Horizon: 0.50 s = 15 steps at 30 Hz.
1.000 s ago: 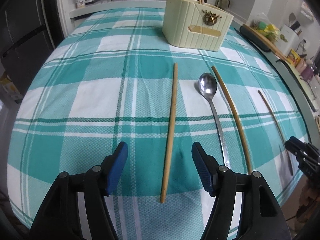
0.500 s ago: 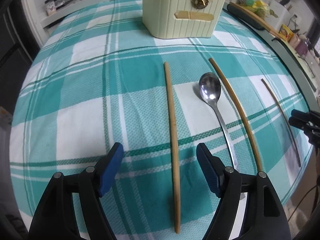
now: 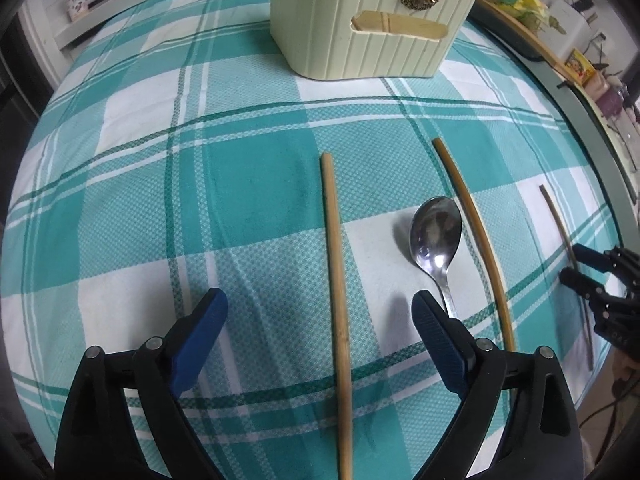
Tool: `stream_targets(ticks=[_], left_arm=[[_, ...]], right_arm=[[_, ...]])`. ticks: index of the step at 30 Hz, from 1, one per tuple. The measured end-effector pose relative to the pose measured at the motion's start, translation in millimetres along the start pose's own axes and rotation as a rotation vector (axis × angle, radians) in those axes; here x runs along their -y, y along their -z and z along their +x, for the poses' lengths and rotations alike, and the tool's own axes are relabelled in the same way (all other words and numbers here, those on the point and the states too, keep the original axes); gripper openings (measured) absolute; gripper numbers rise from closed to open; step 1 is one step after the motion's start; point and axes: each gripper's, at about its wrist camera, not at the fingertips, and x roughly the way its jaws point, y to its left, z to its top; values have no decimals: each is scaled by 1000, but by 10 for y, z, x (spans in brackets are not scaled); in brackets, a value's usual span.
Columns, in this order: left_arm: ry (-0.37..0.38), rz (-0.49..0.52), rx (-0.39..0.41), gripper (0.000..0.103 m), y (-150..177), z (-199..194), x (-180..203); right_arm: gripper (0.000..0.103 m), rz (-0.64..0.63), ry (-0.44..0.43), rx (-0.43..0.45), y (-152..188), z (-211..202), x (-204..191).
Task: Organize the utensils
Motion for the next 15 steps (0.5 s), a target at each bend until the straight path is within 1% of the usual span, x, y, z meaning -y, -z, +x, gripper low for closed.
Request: stream_targets(ticks=[7,11,15], left_arm=[[-72,74,16,96,28,45,110],[-72,75,15,98,-40,76,97],[-77,88,10,99,-175,132,84]], right_arm=[[41,28,-37,3,-24,11,55],[41,64,-86,-12,-64,20,139],[41,68,-89,-29,-168,76,156]])
